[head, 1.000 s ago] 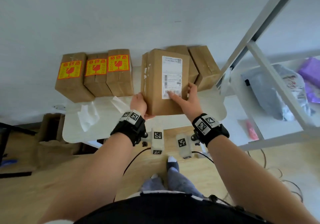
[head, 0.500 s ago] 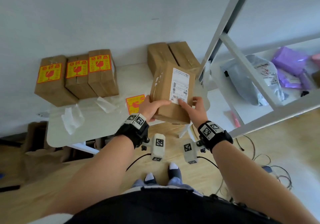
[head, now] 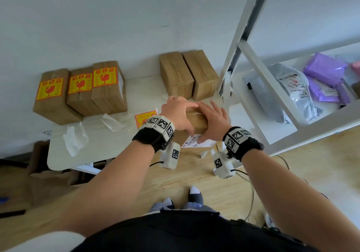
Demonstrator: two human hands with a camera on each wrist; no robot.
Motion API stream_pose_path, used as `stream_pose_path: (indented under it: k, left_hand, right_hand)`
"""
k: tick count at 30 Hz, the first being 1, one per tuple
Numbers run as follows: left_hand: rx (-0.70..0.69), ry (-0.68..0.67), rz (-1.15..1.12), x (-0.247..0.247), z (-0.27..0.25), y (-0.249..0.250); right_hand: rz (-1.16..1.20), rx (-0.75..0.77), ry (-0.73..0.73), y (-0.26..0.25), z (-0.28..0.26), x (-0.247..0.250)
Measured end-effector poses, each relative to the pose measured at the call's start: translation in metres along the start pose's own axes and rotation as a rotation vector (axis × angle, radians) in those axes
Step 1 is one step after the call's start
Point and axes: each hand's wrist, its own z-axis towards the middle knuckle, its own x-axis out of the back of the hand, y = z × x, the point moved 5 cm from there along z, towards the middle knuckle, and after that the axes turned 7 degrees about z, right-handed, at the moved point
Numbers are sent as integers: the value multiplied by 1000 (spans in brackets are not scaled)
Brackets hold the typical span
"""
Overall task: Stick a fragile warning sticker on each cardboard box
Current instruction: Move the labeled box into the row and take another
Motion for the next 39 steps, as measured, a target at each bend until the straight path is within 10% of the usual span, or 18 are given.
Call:
stream_pose_path:
  k: [5, 9, 14, 21, 39]
  left_hand:
    - [2, 2, -298, -7, 4, -11]
    - [271, 170, -708, -15, -1, -42]
    - [447, 33, -1152, -55, -12, -39]
    - [372, 109, -885, -79, 10, -39]
    - [505, 64, -832, -107, 41, -13]
  right_hand:
    - [250, -59, 4, 16, 6, -7]
    - [1013, -305, 86, 41, 1, -3]
    - [1507, -495, -2, 51, -5, -16]
    - [1269, -627, -6, 82, 11, -60]
    - [873, -374, 43, 79, 44, -38]
